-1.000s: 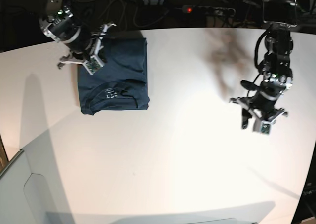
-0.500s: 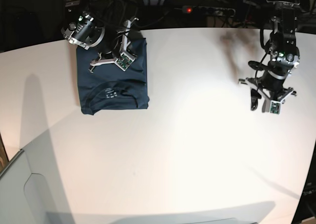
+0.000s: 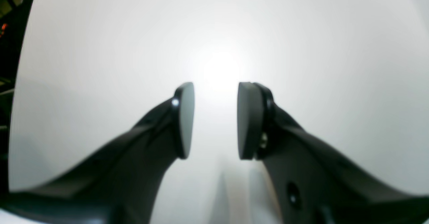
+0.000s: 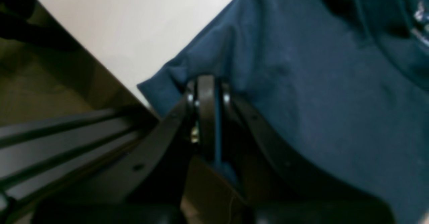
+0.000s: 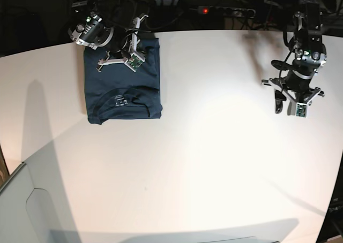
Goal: Fold the T-shirt properly
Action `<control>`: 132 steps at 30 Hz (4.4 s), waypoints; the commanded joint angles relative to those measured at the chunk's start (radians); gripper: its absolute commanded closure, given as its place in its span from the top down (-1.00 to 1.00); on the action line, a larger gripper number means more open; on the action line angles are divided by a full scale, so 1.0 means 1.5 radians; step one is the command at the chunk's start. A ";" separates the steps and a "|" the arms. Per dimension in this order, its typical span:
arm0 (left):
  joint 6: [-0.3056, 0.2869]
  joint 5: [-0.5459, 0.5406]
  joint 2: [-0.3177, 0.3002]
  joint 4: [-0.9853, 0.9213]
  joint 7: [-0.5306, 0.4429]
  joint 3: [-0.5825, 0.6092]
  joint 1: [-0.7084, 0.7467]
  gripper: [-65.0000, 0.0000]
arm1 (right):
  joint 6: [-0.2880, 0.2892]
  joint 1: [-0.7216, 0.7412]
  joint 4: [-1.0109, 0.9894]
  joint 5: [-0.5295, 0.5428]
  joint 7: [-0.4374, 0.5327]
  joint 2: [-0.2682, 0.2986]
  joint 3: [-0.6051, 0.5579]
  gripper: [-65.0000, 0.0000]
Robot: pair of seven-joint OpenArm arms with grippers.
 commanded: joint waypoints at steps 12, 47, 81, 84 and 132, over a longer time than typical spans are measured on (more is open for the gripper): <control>0.004 0.000 -0.005 0.012 -0.016 -0.006 -0.004 -0.36 | 0.011 -0.025 0.098 0.012 0.015 0.064 0.090 -0.94; 0.004 -0.001 0.016 0.069 -0.018 -0.058 0.077 -0.36 | 0.011 -0.051 -0.014 0.013 0.079 0.063 0.234 -0.94; 0.004 -0.002 0.077 0.122 -0.015 -0.166 0.225 -0.37 | 0.011 -0.038 0.079 0.014 0.072 0.022 0.312 -0.94; 0.004 -0.001 0.083 0.132 -0.015 -0.167 0.253 -0.46 | 0.011 -0.083 0.100 0.013 0.072 -0.013 0.358 -0.94; 0.002 0.002 0.090 -0.885 -0.308 0.258 0.012 -1.00 | -0.183 0.020 -0.895 0.011 0.550 0.063 0.114 -0.94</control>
